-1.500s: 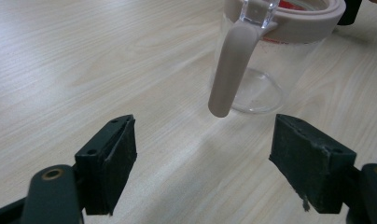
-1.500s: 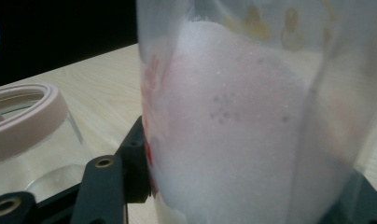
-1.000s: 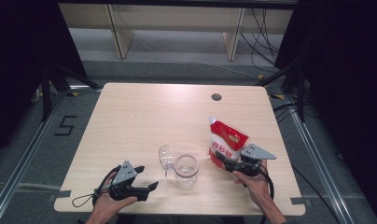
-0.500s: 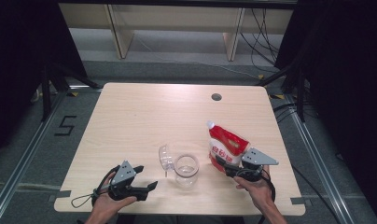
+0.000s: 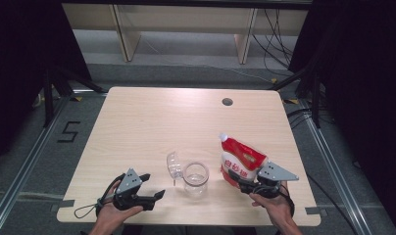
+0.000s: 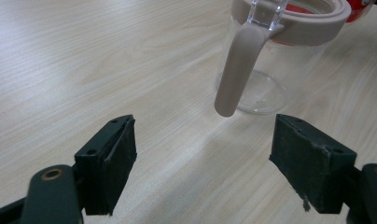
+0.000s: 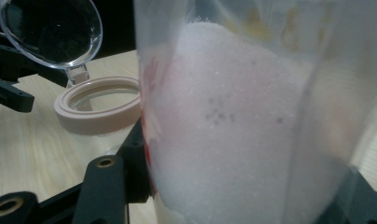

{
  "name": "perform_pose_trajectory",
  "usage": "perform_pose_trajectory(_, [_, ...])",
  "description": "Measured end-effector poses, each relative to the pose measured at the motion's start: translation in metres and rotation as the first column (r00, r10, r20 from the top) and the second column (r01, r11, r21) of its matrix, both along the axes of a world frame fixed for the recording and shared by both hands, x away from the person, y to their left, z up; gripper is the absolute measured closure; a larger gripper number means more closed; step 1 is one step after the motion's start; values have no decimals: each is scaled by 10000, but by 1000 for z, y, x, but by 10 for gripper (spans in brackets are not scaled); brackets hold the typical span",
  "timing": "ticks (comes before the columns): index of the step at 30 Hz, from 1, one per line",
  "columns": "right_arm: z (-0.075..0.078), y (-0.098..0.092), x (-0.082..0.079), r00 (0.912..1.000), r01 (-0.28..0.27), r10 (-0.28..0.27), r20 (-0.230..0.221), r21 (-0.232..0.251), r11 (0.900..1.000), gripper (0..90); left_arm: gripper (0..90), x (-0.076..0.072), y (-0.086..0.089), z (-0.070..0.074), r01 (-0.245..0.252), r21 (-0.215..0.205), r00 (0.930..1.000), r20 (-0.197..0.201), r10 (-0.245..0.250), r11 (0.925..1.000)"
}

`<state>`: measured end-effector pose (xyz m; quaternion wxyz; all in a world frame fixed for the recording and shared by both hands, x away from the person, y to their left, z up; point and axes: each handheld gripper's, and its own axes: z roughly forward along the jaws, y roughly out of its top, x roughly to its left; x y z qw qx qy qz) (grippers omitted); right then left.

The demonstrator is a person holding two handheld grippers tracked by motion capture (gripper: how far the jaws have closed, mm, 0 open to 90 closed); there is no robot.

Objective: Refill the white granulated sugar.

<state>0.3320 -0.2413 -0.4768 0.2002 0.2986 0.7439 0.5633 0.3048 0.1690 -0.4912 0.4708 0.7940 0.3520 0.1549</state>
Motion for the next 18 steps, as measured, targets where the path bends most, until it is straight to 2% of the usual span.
perform_pose_trajectory(1, [2,-1,-4,9998,132,-133,-117,-118,9998,445,219,0,0,0,-38,1,10000,-39,38,10000])
perform_pose_trajectory(2, [2,-3,-3,9998,44,-40,169,-240,9997,445,218,0,0,0,-39,5,10000,-44,39,10000])
perform_pose_trajectory(3, [2,-3,-4,10000,-89,89,34,-193,9998,445,219,0,0,0,-26,-16,10000,-20,26,10000])
perform_pose_trajectory(4, [2,-4,-8,9999,29,-30,-99,-144,9999,445,219,0,0,0,-17,4,10000,-6,17,10000])
perform_pose_trajectory(5, [2,-6,-7,9999,88,-85,107,-302,9995,445,219,-1,0,0,-41,1,10000,-26,41,10000])
perform_pose_trajectory(9, [2,-11,-7,9996,55,-42,266,-491,9988,445,219,-1,1,0,-101,-12,9999,-53,101,9999])
perform_pose_trajectory(10, [3,-12,-9,9998,133,-125,143,-586,9982,445,218,-1,1,0,-76,-24,10000,-45,76,10000])
perform_pose_trajectory(11, [3,-13,-9,9999,-11,17,132,-441,9990,445,219,0,1,0,-57,-1,10000,-41,57,10000])
perform_pose_trajectory(12, [4,-15,-10,9996,191,-176,205,-723,9972,445,219,0,1,0,-57,1,10000,-36,57,10000])
perform_pose_trajectory(13, [5,-16,-10,9997,53,-32,254,-802,9968,445,218,-1,1,0,-113,24,9999,-22,113,9999])
perform_pose_trajectory(15, [7,-19,-10,9987,126,-75,508,-990,9950,446,219,-1,1,0,-125,42,9999,-1,125,9999])
perform_pose_trajectory(16, [7,-19,-13,9993,302,-281,255,-897,9955,446,219,-1,1,0,-55,16,10000,-24,55,10000])
perform_pose_trajectory(17, [8,-20,-14,9994,192,-166,319,-843,9963,446,219,-1,2,0,-37,35,10000,-41,37,10000])
perform_pose_trajectory(18, [7,-21,-14,9987,171,-116,487,-1136,9934,445,219,-1,1,0,-92,27,10000,-15,92,10000])
